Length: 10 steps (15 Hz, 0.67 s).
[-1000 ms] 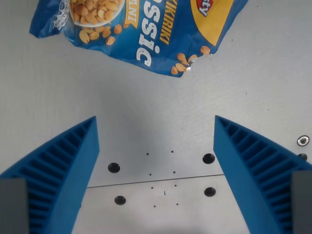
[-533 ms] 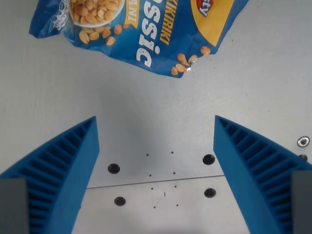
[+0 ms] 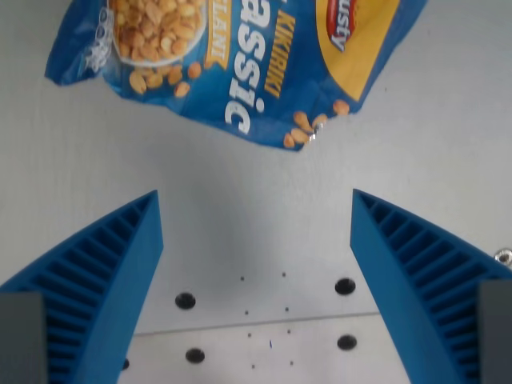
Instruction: Move above the blue bag
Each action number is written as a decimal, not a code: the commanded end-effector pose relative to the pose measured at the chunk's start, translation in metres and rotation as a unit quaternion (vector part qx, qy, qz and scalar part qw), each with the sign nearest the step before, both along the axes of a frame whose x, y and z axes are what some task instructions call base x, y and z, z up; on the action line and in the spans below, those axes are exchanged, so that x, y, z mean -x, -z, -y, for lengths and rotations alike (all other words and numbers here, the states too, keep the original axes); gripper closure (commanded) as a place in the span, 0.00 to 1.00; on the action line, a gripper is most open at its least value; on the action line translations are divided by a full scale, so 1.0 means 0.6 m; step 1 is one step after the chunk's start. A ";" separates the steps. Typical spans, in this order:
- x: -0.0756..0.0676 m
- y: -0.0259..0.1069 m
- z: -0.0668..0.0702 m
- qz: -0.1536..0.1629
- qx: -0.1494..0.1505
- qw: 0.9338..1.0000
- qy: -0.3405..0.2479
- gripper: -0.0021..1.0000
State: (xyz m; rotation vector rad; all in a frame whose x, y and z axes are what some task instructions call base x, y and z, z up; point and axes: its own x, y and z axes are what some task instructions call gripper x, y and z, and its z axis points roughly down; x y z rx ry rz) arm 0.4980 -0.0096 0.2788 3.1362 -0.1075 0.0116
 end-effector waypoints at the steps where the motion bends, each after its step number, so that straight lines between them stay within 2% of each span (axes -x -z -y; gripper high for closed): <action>1: -0.026 0.004 0.005 -0.013 0.000 1.000 -0.021 0.00; 10: -0.070 0.046 0.011 -0.004 -0.001 0.999 -0.035 0.00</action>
